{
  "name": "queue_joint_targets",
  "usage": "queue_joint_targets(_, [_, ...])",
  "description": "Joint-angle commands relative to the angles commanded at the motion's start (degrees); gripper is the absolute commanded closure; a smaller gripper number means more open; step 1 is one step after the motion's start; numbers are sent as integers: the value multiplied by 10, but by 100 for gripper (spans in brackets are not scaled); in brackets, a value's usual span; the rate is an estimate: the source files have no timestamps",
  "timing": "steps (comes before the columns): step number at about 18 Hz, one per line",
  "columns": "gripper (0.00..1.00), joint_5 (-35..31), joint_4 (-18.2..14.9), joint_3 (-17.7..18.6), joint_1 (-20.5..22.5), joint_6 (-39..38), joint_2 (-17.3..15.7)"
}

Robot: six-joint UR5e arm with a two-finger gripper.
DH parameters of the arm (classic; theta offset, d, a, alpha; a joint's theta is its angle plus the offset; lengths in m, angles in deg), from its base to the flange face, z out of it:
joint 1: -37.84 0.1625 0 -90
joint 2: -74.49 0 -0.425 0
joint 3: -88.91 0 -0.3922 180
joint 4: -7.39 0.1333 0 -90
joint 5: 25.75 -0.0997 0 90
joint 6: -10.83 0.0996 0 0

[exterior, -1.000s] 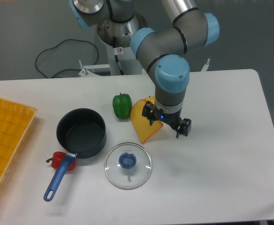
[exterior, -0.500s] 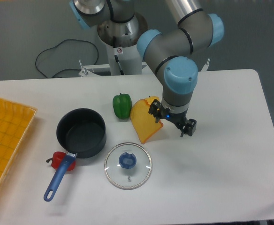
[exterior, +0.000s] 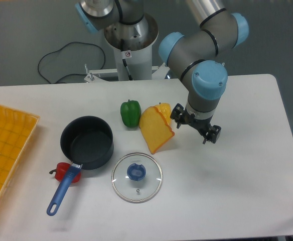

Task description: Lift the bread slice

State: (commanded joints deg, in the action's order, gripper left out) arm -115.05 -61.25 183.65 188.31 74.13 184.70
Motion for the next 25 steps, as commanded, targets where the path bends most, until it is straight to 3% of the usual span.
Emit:
queue_joint_targets(4, [0,4,2,21,0,-60,4])
queue_joint_targets(7, [0,6,4,20,0,-129,4])
queue_joint_targets(15, [0,8,6,5,-3,-229,11])
queue_joint_targets(17, [0,7,1,-6,0,-252,7])
queue_joint_targets(25, [0,3,-22,4,10,-323,11])
